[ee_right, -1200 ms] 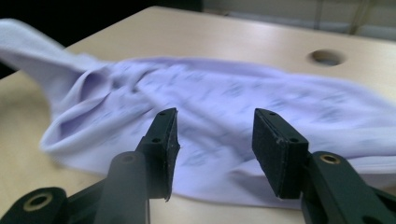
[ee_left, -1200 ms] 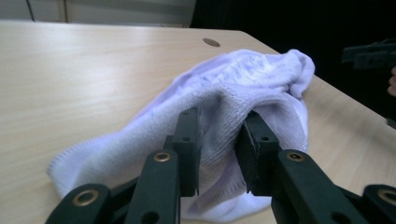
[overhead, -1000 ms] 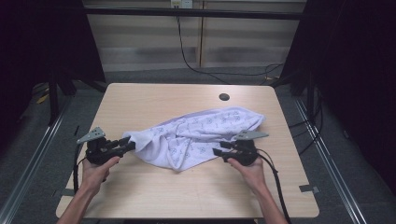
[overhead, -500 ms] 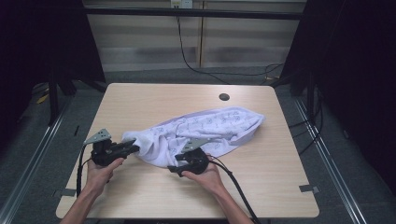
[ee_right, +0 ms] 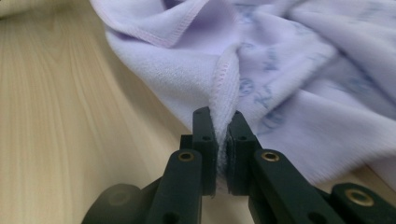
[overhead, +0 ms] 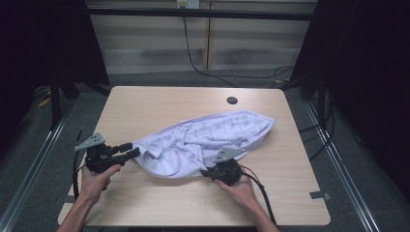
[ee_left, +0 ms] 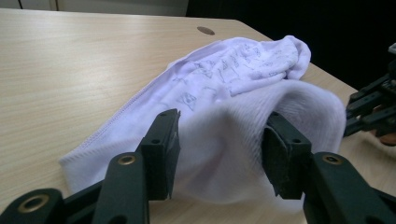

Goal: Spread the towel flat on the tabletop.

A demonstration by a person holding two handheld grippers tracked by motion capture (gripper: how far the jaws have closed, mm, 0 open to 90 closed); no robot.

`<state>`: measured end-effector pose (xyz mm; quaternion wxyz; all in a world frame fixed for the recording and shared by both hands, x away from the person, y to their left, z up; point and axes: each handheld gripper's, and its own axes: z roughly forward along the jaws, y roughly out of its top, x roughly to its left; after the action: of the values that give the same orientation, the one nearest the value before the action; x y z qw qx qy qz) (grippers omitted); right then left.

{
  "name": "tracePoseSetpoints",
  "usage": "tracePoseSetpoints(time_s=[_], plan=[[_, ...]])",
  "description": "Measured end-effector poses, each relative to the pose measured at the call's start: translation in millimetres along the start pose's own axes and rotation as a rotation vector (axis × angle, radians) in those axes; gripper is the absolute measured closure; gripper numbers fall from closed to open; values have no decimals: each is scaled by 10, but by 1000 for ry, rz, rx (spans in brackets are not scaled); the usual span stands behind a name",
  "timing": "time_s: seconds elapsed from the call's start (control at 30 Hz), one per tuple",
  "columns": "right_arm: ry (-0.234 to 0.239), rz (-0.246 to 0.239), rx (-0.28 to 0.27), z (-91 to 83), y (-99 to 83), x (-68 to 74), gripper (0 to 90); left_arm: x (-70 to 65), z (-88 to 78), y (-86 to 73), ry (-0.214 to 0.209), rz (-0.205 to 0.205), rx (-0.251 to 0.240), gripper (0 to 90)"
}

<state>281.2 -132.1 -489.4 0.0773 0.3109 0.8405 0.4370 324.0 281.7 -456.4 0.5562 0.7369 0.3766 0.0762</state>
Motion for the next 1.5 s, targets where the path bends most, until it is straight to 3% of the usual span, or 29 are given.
tracePoseSetpoints(time_s=[0.17, 0.3, 0.4, 0.5, 0.6, 0.67, 0.77, 0.83, 0.9, 0.97, 1.07, 1.1, 1.13, 1.23, 1.3, 1.33, 1.4, 1.43, 1.5], plan=[[-82, 15, 2, -541, -294, -111, 848, -74, 17, 2, -35, 23, 9, 482], [-170, 80, 11, -889, -543, -315, 841, -113, 58, -7, -48, 26, 26, 480], [-206, 124, 12, -1074, -691, -400, 738, -152, 162, -30, -56, 37, 65, 515], [-221, 144, -42, -1202, -688, -355, 659, -253, 328, -77, -114, 54, 121, 586], [-190, 124, -102, -1191, -542, -270, 648, -415, 487, -141, -174, 108, 196, 661], [-150, 105, -119, -1084, -406, -220, 648, -481, 571, -180, -181, 119, 222, 688], [-119, 73, -127, -871, -178, -166, 634, -527, 676, -204, -166, 110, 239, 668], [-95, 66, -166, -769, -32, -149, 628, -553, 729, -234, -192, 107, 259, 636], [-73, 65, -177, -656, 75, -144, 595, -603, 765, -267, -196, 136, 287, 610], [-34, 75, -132, -505, 115, -151, 560, -630, 781, -288, -193, 144, 305, 577], [-31, 64, -21, -307, 28, -131, 539, -642, 763, -323, -167, 170, 328, 538], [-35, 73, -4, -284, -24, -120, 557, -624, 742, -335, -166, 163, 330, 531], [-39, 77, 6, -276, -77, -112, 656, -603, 715, -349, -167, 158, 334, 531], [-40, 62, 18, -353, -202, -76, 873, -553, 639, -412, -152, 159, 356, 524], [-48, 49, 6, -469, -244, -45, 884, -554, 616, -437, -124, 183, 371, 598], [-57, 47, -3, -546, -258, -32, 887, -558, 610, -443, -130, 196, 379, 669], [-84, 57, -47, -737, -288, -14, 887, -578, 626, -457, -115, 233, 395, 761], [-93, 60, -69, -837, -308, -18, 888, -589, 633, -455, -127, 240, 402, 813], [-127, 68, -100, -1038, -360, -13, 888, -608, 641, -446, -112, 246, 400, 869]])
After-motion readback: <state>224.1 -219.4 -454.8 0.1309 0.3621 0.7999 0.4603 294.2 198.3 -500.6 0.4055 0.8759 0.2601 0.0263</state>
